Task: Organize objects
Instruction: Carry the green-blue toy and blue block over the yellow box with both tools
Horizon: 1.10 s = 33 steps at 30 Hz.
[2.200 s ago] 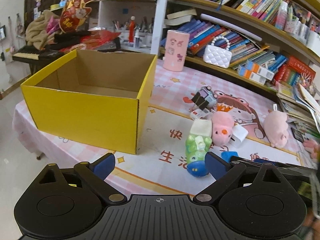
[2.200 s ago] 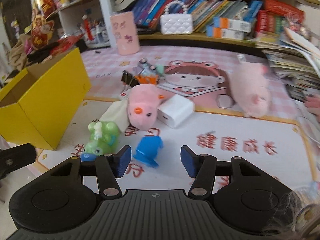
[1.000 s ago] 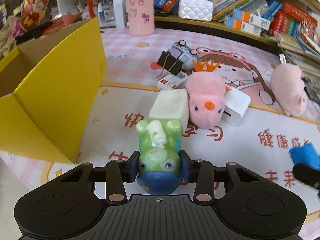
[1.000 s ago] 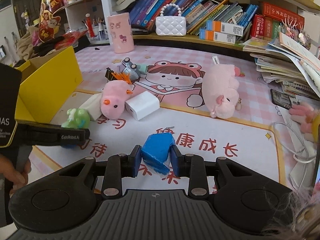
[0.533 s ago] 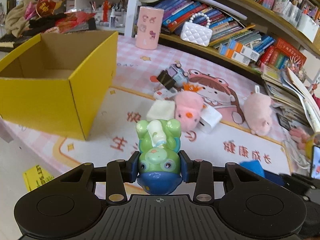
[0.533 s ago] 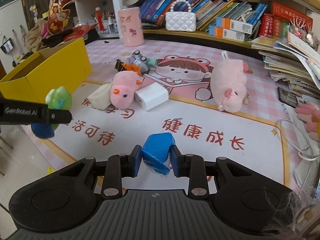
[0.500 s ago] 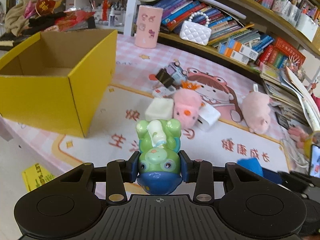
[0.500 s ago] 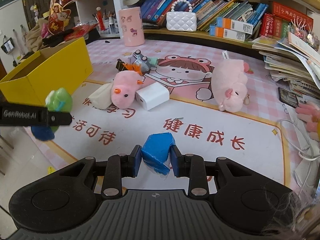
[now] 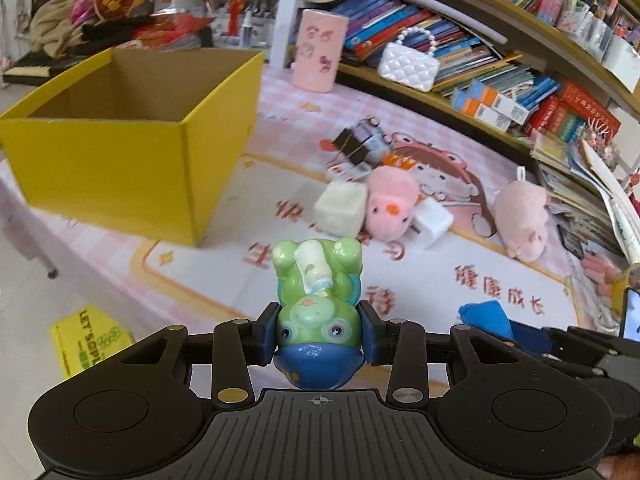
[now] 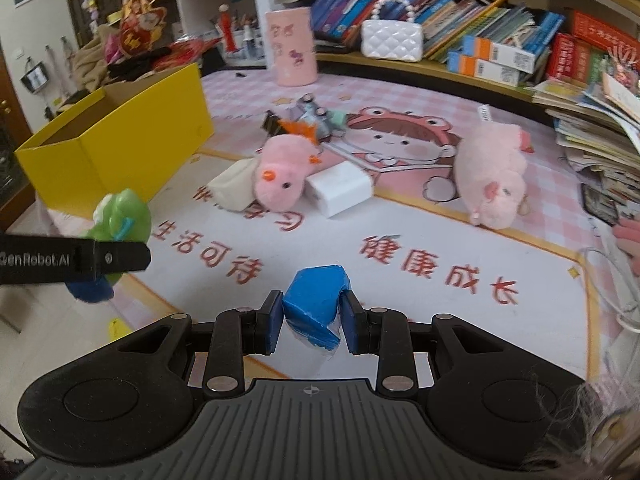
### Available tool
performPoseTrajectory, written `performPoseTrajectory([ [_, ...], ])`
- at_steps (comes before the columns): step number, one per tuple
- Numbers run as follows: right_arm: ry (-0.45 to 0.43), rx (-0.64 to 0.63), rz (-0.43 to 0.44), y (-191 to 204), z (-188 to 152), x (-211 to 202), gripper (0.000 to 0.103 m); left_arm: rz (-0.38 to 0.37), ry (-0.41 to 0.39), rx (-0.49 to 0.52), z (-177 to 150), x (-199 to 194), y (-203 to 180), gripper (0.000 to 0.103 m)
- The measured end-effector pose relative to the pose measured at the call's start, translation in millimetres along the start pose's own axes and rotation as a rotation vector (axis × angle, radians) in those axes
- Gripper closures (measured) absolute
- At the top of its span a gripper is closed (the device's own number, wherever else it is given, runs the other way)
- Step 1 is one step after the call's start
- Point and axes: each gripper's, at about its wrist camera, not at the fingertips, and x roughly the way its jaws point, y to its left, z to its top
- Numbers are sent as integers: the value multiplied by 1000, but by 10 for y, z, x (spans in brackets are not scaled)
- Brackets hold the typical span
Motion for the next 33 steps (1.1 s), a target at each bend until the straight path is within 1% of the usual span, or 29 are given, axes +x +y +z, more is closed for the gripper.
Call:
performPoseTrajectory([
  [4,11,-31,28,147,-22,25,75,4,-16,-19,-39,-89,135,65],
  [7,2,-56,36,283,-21,1,75,-12,-29,-26,-48,-128,245,65],
  [14,-29,-75,-3,661,55,-34,75,-68,-74,-3,8,-254,588,65],
  [18,-31,-64,-20,979,80,-22,75,-86,-72,8,-1,-349,892,65],
  [24,-26,-84,-28,1574,0,-22,75,-129,-22,4,-80,-448,1393,65],
  [33,-31,-71,-14,2311,-143,26,75,-122,-34,36,-164,-684,2011,65],
])
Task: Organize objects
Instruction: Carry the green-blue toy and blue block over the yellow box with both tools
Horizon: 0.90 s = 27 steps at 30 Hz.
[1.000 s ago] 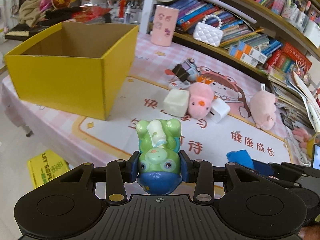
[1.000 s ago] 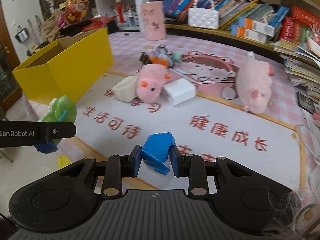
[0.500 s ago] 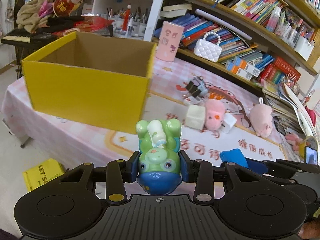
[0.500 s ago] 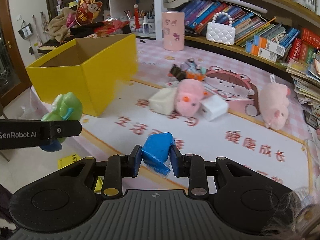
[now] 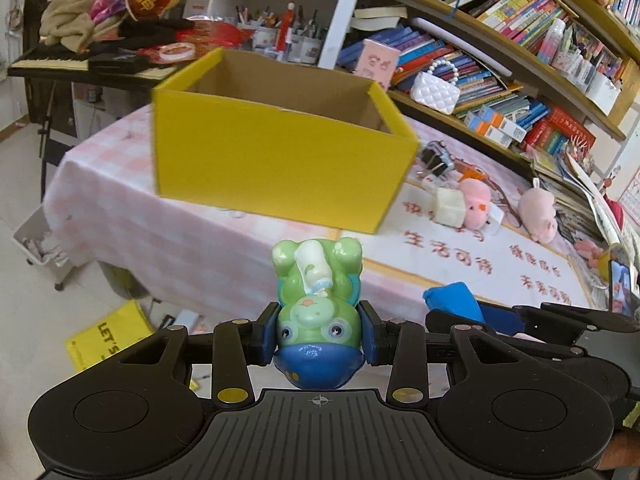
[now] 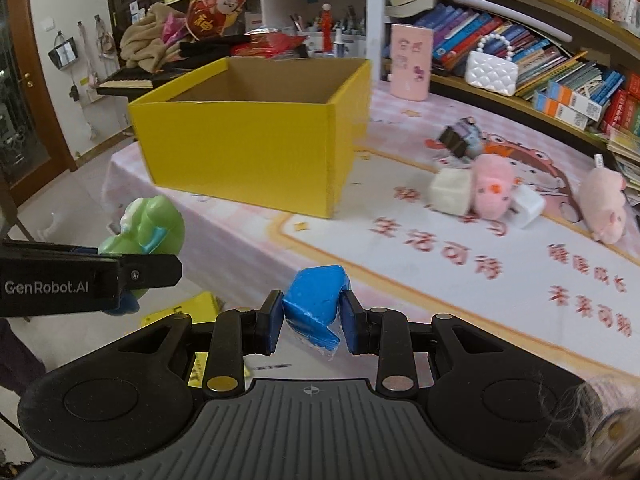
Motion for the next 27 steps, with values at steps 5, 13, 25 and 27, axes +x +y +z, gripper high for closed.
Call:
performPoseTrajectory([
  [5,-2,-14,23,336,23,42,75,7,-11,-10,-39,-148,262,65],
  [13,2,-24,13,582,77,34,75,-1,-28,-7,-12,-234,424,65],
  [25,-140,0,-21,536,672,29,75,-74,-202,11,723,-237,418,64],
  [27,-201,-5,-41,501,863,66,75,-86,-242,-4,922,-203,450,64],
])
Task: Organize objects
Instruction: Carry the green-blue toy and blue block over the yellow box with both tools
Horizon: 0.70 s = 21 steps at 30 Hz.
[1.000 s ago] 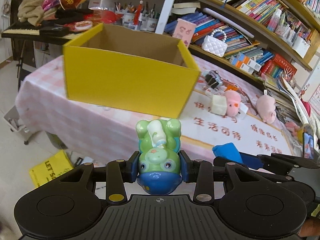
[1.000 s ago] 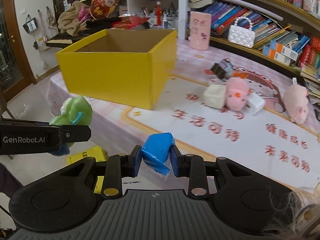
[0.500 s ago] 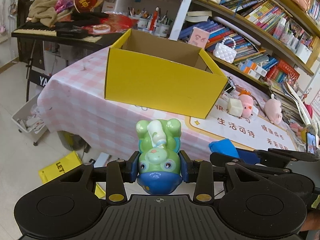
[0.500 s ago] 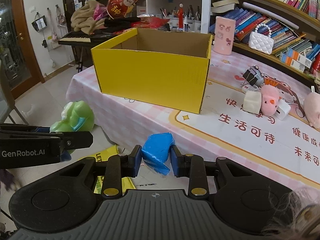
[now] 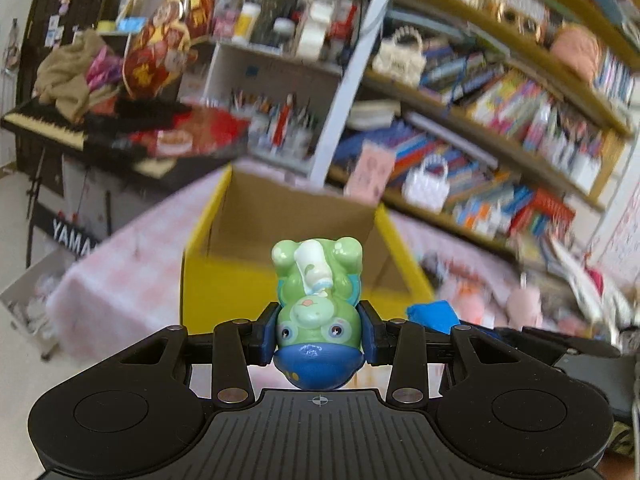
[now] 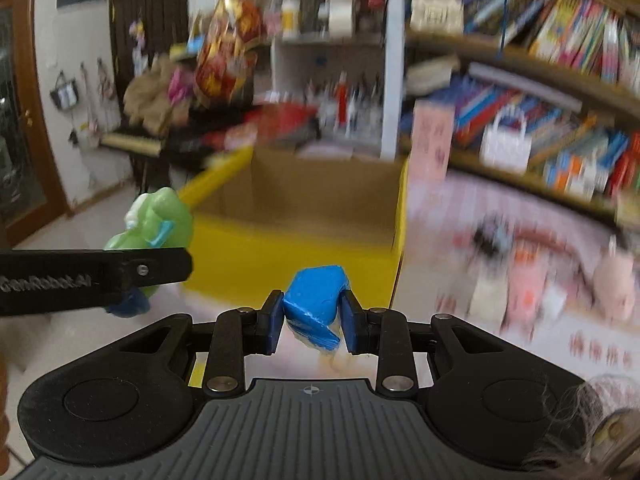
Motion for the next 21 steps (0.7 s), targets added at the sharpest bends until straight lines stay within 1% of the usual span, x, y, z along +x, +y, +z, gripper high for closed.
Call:
performPoseTrajectory([
  [3,-52,17,-27,-91,252,226,75,11,-34,-8,209,207,28,64],
  [5,-58,20,-40,-164,358,412,75,29,-44,9,312,388,17,64],
  [8,-29,30,-33,-262,454,740,75,42,-23,22,403,684,-16,64],
  [13,79,15,-3,-390,455,1238,75,78,35,72,399,1119,-76,64],
  [14,102,0,11,-403,451,1310,75,88,49,84,379,1197,-86,64],
  [18,108,-159,43,-360,426,1473,75,123,116,103,318,1486,-74,64],
  [21,113,-250,51,-417,471,1586,77,137,140,108,307,1610,-78,64],
])
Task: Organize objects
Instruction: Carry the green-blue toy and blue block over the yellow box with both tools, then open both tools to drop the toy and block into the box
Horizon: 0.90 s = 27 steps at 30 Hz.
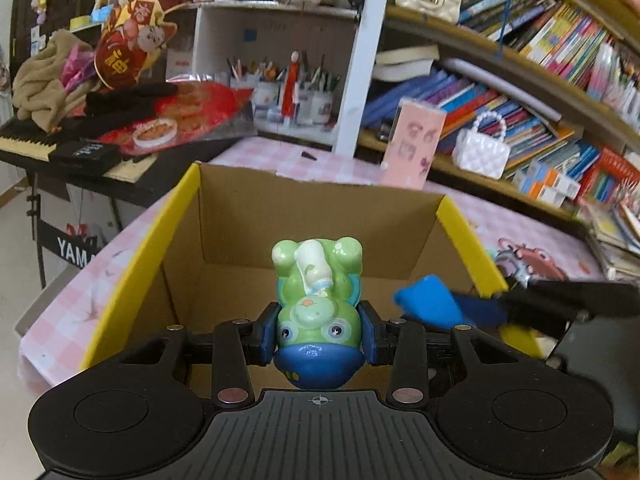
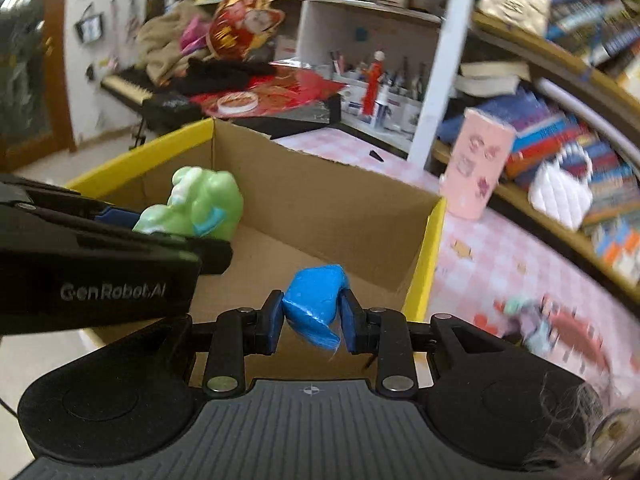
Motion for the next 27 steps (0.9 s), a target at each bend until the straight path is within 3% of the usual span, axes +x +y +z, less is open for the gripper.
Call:
performPoseTrajectory([
  [14,49,-231,55,-263,151,331,74,16,58,37,60,285,-68,60],
  [17,50,-232,54,-257,149,329,73,48,50,41,60,240,-39,44],
  [19,42,-226,57,-262,142,306,68,10,32,27,80,162,-5,26],
  [21,16,-214,40,-240,147,237,37,-36,-8,-2,99,33,9,19],
  [22,3,-206,15,-235,156,208,33,-43,-31,-4,107,-41,-3,13],
  [27,-40,-146,-51,-176,173,-53,31,-69,-152,32,95,-444,-115,13],
])
